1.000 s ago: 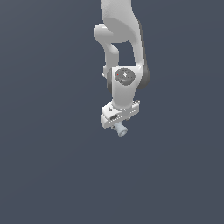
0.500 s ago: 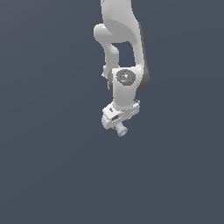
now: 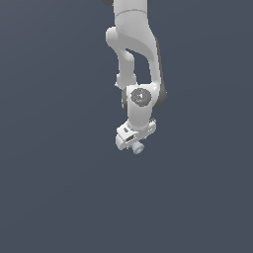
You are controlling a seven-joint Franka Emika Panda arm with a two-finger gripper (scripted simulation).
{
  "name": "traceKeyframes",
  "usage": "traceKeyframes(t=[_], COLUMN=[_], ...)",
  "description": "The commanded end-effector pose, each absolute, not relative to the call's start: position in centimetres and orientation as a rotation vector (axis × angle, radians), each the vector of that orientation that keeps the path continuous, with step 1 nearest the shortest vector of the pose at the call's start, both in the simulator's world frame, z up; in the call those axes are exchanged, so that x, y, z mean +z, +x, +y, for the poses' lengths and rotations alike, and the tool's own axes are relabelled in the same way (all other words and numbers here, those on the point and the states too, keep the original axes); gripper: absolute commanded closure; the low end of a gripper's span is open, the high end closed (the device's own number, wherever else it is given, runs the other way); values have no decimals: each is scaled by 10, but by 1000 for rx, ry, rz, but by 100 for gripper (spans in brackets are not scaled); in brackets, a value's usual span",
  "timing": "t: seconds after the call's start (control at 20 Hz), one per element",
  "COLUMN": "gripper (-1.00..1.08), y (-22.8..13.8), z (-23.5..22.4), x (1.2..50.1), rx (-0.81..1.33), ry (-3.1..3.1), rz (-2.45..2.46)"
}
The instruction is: Pick up the object and move it to a goal position.
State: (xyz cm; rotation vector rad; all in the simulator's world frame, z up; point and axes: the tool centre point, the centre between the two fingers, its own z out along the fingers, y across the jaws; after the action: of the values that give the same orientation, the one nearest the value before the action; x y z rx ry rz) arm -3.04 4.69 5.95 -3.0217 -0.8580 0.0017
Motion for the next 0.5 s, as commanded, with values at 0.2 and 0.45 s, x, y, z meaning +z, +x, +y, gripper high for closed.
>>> traceKeyframes(t=[0.2, 0.45], gripper=[-92, 108], y=[-29, -29], z=[47, 47], x=[47, 47], rx=[0, 0], ry=[-3022, -3022], rz=[-860, -860])
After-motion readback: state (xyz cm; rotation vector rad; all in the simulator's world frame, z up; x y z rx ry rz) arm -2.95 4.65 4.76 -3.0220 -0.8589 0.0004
